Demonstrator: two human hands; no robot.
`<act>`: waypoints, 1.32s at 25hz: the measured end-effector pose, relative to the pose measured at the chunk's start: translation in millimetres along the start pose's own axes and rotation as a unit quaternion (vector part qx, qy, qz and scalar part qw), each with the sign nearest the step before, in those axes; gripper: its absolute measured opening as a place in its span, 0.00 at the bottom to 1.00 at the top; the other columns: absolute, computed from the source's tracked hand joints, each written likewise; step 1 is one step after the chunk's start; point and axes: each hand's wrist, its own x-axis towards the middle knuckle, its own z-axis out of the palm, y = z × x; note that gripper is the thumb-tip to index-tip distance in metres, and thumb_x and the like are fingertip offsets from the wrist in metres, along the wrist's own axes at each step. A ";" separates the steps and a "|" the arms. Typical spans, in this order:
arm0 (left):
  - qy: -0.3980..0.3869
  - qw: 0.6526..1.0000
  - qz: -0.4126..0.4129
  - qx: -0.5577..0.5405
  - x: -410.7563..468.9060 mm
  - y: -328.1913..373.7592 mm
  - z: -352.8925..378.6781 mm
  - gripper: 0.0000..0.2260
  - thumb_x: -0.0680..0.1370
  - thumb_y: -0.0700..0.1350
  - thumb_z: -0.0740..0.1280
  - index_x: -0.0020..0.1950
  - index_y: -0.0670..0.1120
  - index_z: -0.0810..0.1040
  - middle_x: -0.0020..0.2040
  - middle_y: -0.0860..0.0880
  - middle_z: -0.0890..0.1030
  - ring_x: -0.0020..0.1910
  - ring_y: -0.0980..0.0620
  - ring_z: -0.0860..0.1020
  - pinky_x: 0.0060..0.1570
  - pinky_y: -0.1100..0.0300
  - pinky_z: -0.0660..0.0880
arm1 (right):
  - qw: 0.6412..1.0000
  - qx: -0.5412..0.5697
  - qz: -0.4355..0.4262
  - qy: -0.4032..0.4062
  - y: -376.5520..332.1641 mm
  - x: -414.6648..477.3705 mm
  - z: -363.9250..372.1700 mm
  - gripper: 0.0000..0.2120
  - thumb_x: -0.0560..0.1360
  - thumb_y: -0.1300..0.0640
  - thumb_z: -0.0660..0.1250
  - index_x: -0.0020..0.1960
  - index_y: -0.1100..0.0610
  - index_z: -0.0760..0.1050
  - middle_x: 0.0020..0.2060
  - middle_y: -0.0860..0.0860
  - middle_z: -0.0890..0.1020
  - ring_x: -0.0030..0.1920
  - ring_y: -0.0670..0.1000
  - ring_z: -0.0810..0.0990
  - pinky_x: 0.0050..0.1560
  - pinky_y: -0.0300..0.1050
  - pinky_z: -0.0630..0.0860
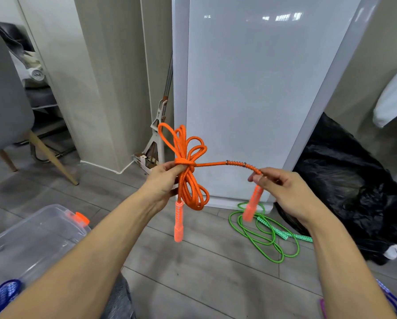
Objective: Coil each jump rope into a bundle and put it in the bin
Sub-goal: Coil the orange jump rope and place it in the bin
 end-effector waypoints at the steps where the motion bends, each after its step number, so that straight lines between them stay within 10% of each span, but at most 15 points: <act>1: -0.009 1.000 -0.009 -0.006 -0.3 0.0 0.8 0.08 0.80 0.46 0.67 0.53 0.43 0.83 0.38 0.49 0.84 0.35 0.54 0.80 0.46 0.54 0.75 | 1.000 0.009 -0.005 0.022 -0.7 1.7 3.2 0.08 0.80 0.52 0.68 0.46 0.51 0.85 0.34 0.52 0.77 0.33 0.46 0.73 0.38 0.40 0.68; 6: -0.033 0.998 -0.022 -0.039 -0.6 0.9 0.5 0.11 0.81 0.46 0.66 0.57 0.41 0.82 0.37 0.50 0.84 0.34 0.55 0.80 0.42 0.55 0.74 | 0.995 0.069 0.030 0.065 -4.5 4.4 15.7 0.13 0.85 0.56 0.58 0.46 0.62 0.73 0.34 0.60 0.80 0.22 0.48 0.69 0.23 0.37 0.67; 13: -0.064 0.997 -0.018 -0.036 0.1 0.0 0.2 0.12 0.81 0.46 0.65 0.57 0.40 0.81 0.40 0.48 0.84 0.38 0.52 0.80 0.38 0.57 0.74 | 0.966 0.227 0.061 0.110 -8.1 8.7 26.8 0.05 0.81 0.66 0.63 0.48 0.61 0.77 0.41 0.60 0.83 0.27 0.48 0.74 0.34 0.39 0.75; 23: -0.143 0.986 0.035 -0.085 -9.8 4.6 5.8 0.10 0.80 0.39 0.65 0.61 0.40 0.77 0.50 0.42 0.84 0.50 0.46 0.83 0.47 0.50 0.80 | 0.814 0.485 0.269 0.172 -2.0 18.2 44.4 0.06 0.81 0.67 0.63 0.45 0.62 0.73 0.38 0.62 0.83 0.29 0.50 0.76 0.24 0.37 0.74; 33: -0.105 0.985 0.052 -0.125 -9.0 -3.7 12.3 0.18 0.78 0.37 0.68 0.67 0.38 0.72 0.48 0.40 0.84 0.52 0.41 0.83 0.45 0.49 0.81 | 0.880 0.387 0.202 0.189 -9.7 16.5 55.4 0.07 0.81 0.64 0.65 0.44 0.63 0.75 0.35 0.58 0.84 0.24 0.46 0.80 0.27 0.39 0.79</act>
